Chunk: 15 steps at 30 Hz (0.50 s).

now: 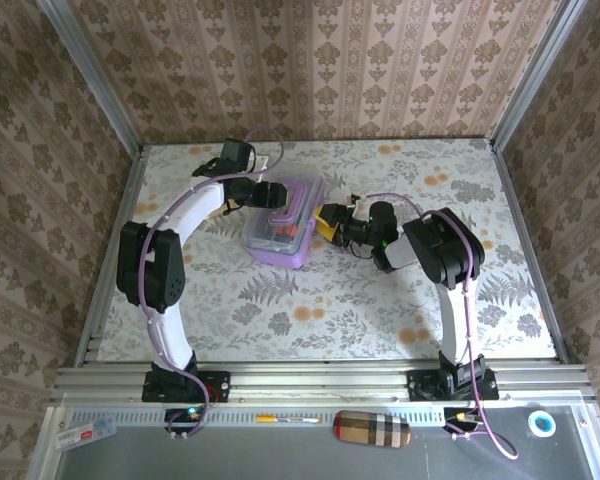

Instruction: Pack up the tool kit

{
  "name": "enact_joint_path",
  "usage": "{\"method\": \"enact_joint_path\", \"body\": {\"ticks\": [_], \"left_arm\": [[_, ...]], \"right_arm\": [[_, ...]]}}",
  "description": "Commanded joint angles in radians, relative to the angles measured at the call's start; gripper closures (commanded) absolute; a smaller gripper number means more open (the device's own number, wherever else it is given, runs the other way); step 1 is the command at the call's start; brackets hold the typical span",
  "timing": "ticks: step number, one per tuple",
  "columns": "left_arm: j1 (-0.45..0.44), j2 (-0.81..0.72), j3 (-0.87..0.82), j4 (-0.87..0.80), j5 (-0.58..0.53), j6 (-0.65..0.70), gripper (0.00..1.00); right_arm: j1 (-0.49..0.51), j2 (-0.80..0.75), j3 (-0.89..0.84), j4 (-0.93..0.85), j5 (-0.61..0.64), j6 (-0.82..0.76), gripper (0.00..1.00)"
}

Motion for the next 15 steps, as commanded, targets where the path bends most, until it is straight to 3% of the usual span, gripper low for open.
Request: {"method": "enact_joint_path", "body": {"ticks": [1,15], "left_arm": [[0.002,0.154,-0.111,-0.195,0.006,-0.058,0.7],[0.0,0.155,-0.11,-0.195,0.009,-0.058,0.71]], "right_arm": [[0.005,0.018,0.019,0.014,-0.016,-0.003,0.34],[0.023,0.027,0.047,0.074,-0.029,0.055,0.36]]}}
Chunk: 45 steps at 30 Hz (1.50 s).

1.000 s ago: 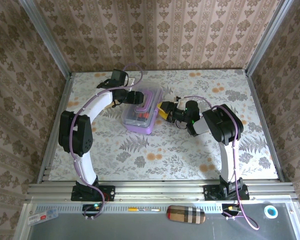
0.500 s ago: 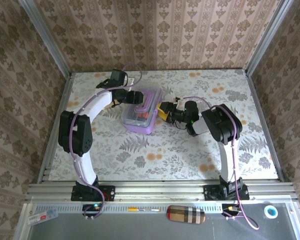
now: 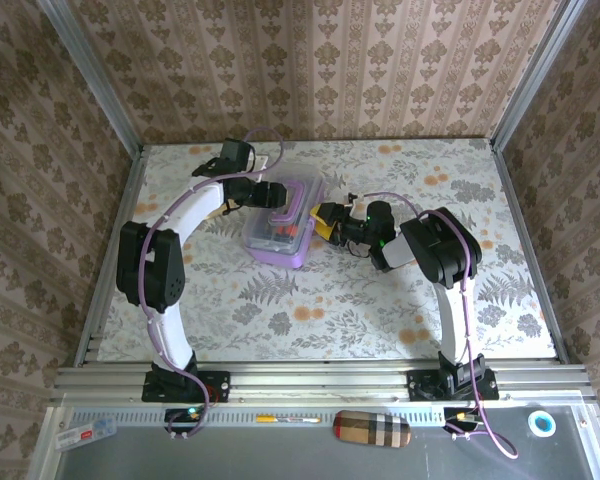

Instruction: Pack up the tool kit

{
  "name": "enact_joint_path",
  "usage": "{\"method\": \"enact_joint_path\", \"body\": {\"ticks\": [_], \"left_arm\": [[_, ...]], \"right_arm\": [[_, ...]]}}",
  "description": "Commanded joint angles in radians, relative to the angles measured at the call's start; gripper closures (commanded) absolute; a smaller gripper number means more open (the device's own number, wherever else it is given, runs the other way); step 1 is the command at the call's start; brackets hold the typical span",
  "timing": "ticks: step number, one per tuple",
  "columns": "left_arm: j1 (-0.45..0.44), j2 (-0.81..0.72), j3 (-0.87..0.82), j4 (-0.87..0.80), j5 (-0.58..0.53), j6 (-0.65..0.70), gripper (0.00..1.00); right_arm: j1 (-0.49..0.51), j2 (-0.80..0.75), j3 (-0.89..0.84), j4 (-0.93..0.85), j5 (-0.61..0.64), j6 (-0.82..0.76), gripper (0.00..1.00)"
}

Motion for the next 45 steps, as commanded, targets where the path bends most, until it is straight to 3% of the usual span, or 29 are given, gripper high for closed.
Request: {"method": "enact_joint_path", "body": {"ticks": [1,32,45], "left_arm": [[-0.004,0.155,-0.11,-0.195,0.003,-0.057,0.71],[-0.011,0.153,-0.106,-0.204,-0.021,-0.05,0.71],[-0.013,0.153,-0.105,-0.207,-0.023,-0.048,0.71]], "right_arm": [[0.008,0.009,0.021,0.052,-0.028,0.017,0.36],[-0.019,-0.092,-0.027,-0.023,-0.007,-0.034,0.45],[-0.024,-0.115,-0.027,-0.055,-0.013,-0.052,0.44]]}}
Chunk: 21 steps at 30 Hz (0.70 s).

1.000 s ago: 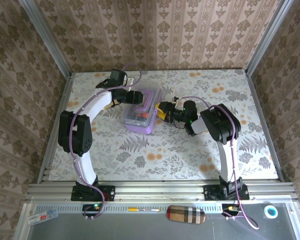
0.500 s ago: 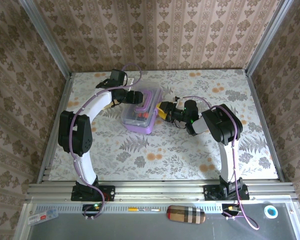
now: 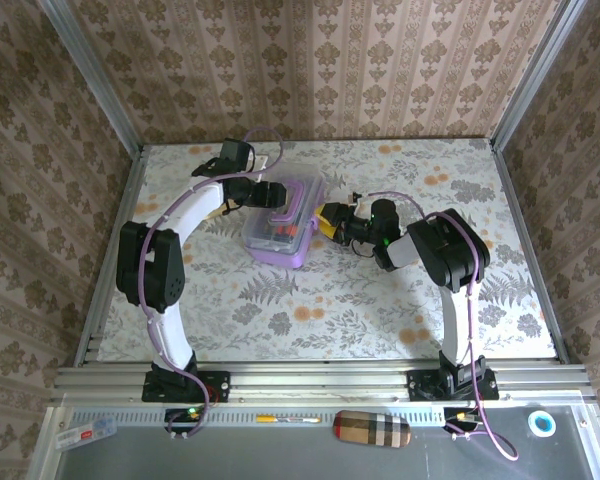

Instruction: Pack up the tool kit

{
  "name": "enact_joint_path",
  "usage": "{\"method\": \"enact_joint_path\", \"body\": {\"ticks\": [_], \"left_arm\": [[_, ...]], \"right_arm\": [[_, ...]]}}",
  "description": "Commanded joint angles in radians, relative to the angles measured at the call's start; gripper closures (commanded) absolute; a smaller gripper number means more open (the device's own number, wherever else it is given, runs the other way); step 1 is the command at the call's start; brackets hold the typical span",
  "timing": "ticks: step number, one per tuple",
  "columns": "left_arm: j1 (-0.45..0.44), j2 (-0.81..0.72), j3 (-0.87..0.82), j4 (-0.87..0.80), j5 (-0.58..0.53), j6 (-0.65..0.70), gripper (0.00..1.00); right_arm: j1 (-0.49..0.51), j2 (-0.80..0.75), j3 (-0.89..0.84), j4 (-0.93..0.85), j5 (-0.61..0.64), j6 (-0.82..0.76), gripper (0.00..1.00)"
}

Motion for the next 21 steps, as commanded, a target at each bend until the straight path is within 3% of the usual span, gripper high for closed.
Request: {"method": "enact_joint_path", "body": {"ticks": [1,13,21], "left_arm": [[-0.013,0.152,-0.105,-0.207,-0.022,-0.048,0.71],[-0.026,0.156,-0.097,-0.217,-0.041,-0.048,0.72],[-0.031,0.158,-0.096,-0.217,-0.04,-0.048,0.72]], "right_arm": [[-0.004,-0.053,0.009,0.003,-0.015,-0.034,0.44],[0.003,-0.111,0.075,-0.283,-0.007,-0.179,0.44],[0.016,-0.09,0.101,-0.328,-0.004,-0.192,0.44]]}}
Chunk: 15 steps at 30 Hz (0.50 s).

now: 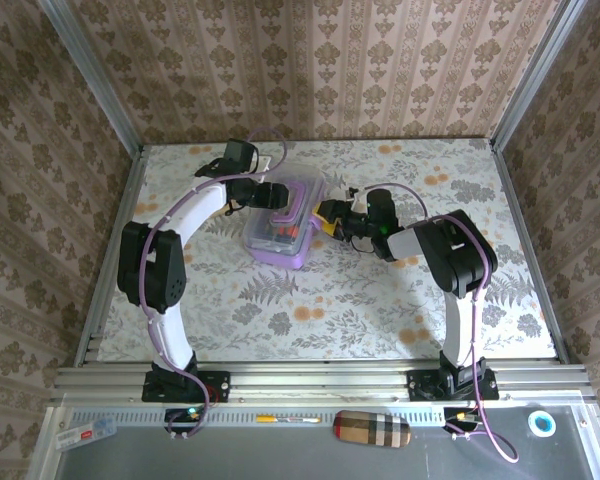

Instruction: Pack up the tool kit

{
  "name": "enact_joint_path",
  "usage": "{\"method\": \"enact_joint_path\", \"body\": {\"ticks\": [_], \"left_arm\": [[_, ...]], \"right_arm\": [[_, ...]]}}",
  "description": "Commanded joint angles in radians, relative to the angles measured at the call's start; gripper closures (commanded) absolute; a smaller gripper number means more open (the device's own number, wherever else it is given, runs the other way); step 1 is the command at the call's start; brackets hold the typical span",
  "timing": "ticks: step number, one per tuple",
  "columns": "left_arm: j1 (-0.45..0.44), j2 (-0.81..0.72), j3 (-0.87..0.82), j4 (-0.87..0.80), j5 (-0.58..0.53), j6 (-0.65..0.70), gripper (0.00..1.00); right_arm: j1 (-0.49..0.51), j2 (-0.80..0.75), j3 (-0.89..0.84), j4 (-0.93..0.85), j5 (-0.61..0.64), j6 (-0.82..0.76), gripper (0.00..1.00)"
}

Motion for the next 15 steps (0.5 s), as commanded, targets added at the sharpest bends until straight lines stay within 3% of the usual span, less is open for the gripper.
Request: {"method": "enact_joint_path", "body": {"ticks": [1,15], "left_arm": [[-0.011,0.158,-0.097,-0.215,-0.008,-0.048,0.72],[-0.012,0.158,-0.096,-0.215,-0.005,-0.046,0.72]], "right_arm": [[0.012,-0.019,0.031,-0.04,-0.002,-0.037,0.44],[0.013,-0.07,0.0,-0.081,0.001,-0.074,0.39]]}}
